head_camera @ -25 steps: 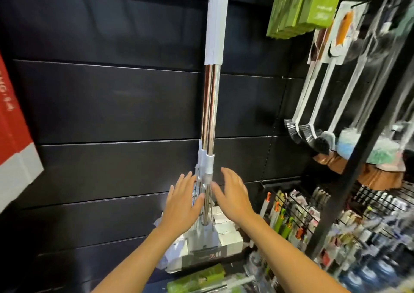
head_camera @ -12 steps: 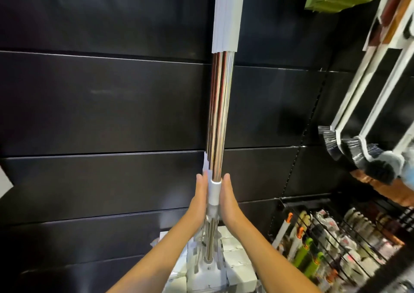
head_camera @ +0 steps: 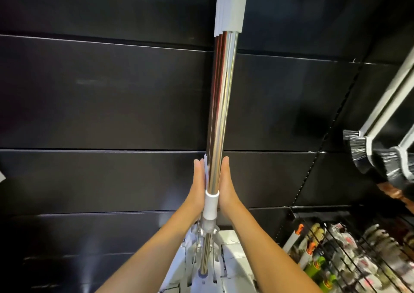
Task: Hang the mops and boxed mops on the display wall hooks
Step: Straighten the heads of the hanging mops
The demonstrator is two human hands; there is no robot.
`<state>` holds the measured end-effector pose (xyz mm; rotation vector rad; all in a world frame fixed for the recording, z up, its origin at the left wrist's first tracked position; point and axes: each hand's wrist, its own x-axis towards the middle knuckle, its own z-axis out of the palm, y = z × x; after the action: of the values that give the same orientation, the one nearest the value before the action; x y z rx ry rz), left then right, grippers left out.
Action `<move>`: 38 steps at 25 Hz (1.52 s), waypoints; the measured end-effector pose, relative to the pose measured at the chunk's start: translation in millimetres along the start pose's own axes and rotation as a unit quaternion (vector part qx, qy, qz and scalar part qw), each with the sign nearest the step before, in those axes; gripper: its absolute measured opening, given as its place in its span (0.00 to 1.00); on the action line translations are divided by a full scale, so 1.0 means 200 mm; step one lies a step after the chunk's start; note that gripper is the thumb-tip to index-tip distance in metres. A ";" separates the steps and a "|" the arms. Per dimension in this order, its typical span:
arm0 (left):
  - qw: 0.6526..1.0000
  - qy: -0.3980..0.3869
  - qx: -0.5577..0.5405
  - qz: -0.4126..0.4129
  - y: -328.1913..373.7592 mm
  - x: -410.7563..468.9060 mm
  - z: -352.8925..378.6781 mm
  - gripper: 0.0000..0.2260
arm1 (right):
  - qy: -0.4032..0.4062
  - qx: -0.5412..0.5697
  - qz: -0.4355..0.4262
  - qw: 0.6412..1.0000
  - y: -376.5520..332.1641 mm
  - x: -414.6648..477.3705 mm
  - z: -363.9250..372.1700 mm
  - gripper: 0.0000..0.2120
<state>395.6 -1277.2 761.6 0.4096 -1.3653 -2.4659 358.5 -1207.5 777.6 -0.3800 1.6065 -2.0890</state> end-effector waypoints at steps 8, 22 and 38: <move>0.997 -0.027 0.067 0.020 -0.02 0.03 -0.05 0.51 | -0.029 0.029 0.006 0.999 0.04 0.02 -0.02 0.31; 0.837 0.229 0.440 -0.232 -0.78 -0.25 -1.27 0.41 | 0.151 -0.270 0.258 0.915 1.05 -0.19 -0.74 0.32; 0.833 0.329 0.392 -0.212 -1.16 -0.27 -1.42 0.28 | 0.230 -0.316 0.294 0.872 1.37 -0.18 -0.94 0.33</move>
<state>527.5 -1358.2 424.6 1.7093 -1.9988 -1.5668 350.2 -1087.6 465.6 0.4125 2.3051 -1.2008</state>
